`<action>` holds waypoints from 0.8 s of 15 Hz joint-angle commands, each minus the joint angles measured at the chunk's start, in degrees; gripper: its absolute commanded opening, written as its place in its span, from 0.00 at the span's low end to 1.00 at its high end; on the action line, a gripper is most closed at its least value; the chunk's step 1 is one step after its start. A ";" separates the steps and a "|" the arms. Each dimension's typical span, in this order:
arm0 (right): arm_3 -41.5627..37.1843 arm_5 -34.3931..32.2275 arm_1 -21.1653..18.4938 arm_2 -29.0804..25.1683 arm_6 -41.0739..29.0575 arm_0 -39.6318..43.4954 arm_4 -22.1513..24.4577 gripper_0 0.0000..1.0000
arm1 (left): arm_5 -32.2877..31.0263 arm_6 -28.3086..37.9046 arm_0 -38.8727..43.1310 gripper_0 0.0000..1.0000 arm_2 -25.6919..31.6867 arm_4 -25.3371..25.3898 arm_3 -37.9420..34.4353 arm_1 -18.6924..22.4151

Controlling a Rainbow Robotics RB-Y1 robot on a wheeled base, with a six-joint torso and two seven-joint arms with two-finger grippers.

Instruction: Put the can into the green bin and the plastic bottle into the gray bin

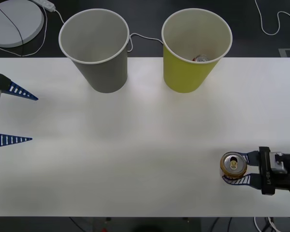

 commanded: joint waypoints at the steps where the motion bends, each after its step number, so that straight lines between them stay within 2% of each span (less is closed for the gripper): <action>1: -10.46 0.40 -0.13 -4.20 -9.43 3.25 4.26 0.00 | 0.00 0.00 0.00 1.00 0.00 0.00 0.00 0.00; 6: -29.62 0.84 -0.75 -11.05 -30.35 7.91 11.56 0.00 | 0.00 0.00 0.00 1.00 0.00 0.00 0.00 0.00; 9: -35.68 1.28 -2.68 -12.28 -41.33 8.18 11.56 0.00 | 0.00 0.00 0.00 1.00 0.00 0.00 0.00 0.00; 12: -41.31 2.07 -6.29 -13.16 -51.62 8.09 12.79 0.00 | 0.00 0.00 0.00 1.00 0.00 0.00 0.00 0.00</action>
